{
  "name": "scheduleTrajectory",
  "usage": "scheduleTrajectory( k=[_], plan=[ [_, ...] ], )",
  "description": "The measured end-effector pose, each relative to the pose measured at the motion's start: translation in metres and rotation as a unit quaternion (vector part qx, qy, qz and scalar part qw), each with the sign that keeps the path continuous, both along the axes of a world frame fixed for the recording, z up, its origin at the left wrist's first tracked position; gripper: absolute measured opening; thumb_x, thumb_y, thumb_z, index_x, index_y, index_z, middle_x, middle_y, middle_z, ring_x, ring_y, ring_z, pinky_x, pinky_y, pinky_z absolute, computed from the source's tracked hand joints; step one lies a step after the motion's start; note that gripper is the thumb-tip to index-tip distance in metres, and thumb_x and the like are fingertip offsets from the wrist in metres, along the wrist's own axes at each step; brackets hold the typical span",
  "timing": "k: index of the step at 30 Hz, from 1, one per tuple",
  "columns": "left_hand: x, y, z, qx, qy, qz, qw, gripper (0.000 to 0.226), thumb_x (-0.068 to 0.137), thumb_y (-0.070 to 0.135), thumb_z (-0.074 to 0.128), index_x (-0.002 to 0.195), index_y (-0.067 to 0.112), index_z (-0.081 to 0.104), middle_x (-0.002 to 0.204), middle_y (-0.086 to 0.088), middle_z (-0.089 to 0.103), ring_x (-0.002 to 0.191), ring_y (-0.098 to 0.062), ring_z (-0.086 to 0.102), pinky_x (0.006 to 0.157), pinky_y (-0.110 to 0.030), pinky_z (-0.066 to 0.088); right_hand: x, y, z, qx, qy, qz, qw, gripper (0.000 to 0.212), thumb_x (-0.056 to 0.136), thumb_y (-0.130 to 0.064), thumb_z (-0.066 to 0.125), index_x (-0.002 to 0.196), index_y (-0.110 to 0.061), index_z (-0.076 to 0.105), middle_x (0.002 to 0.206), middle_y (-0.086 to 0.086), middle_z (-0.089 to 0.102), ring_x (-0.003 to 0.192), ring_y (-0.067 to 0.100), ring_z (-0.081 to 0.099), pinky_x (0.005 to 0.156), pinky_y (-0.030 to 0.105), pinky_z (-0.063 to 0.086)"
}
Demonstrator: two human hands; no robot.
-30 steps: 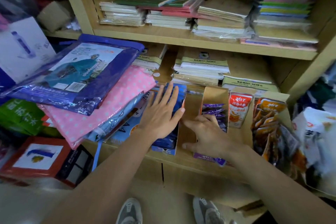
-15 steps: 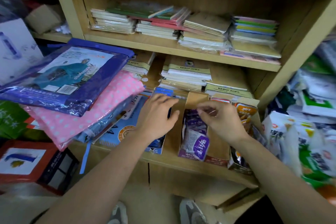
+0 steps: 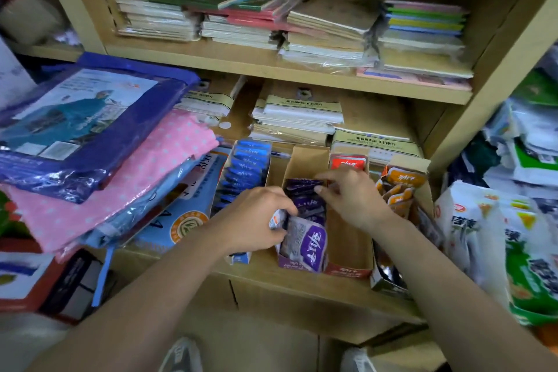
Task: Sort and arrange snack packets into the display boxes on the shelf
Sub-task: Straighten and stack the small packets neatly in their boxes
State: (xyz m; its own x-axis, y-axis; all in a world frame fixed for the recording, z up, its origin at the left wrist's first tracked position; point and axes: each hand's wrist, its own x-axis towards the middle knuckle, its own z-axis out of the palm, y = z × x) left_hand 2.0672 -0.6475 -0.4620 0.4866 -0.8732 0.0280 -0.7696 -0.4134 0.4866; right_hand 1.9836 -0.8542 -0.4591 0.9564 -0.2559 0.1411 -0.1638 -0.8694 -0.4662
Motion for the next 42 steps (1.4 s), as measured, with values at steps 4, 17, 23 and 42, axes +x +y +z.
scheduleTrajectory(
  k=[4,17,23,42],
  plan=[
    [0.003,0.003,0.001,-0.004,-0.002,-0.005,1.000,0.037,0.080,0.031,0.082,0.116,0.030,0.073,0.104,0.023,0.057,0.100,0.001,0.057,0.086,-0.022,0.046,0.002,-0.005,-0.002,-0.020,0.007,0.067,0.998,0.026,0.095,-0.028,0.066,0.118,-0.019,0.072,0.118,0.001,0.066,0.108,0.017,0.061,0.093,0.033,0.051],
    [0.004,0.004,-0.001,-0.167,0.197,0.054,0.965,0.013,0.088,0.019,0.076,0.082,0.025,0.067,0.073,0.010,0.064,0.065,-0.009,0.050,0.062,-0.024,0.041,-0.042,-0.007,0.021,0.200,-0.044,0.164,0.965,0.057,0.086,-0.010,0.076,0.136,-0.033,0.060,0.123,-0.013,0.058,0.110,0.008,0.059,0.083,0.022,0.055],
    [0.001,-0.001,0.004,-0.215,0.304,0.099,0.923,0.006,0.093,0.015,0.069,0.095,0.011,0.066,0.085,0.005,0.071,0.078,-0.006,0.062,0.064,-0.022,0.050,-0.046,0.002,0.036,0.230,-0.092,0.204,0.947,0.050,0.082,-0.018,0.074,0.131,-0.024,0.064,0.130,-0.009,0.052,0.124,0.018,0.051,0.081,0.026,0.058],
    [-0.004,0.020,0.016,-0.208,0.095,0.165,0.960,0.014,0.092,0.024,0.071,0.104,0.029,0.075,0.090,0.020,0.072,0.078,-0.009,0.068,0.069,-0.021,0.053,-0.030,-0.019,0.039,0.344,-0.217,0.107,0.907,0.020,0.083,-0.015,0.070,0.090,0.004,0.065,0.084,0.013,0.074,0.082,0.032,0.072,0.068,0.038,0.062]
  ],
)
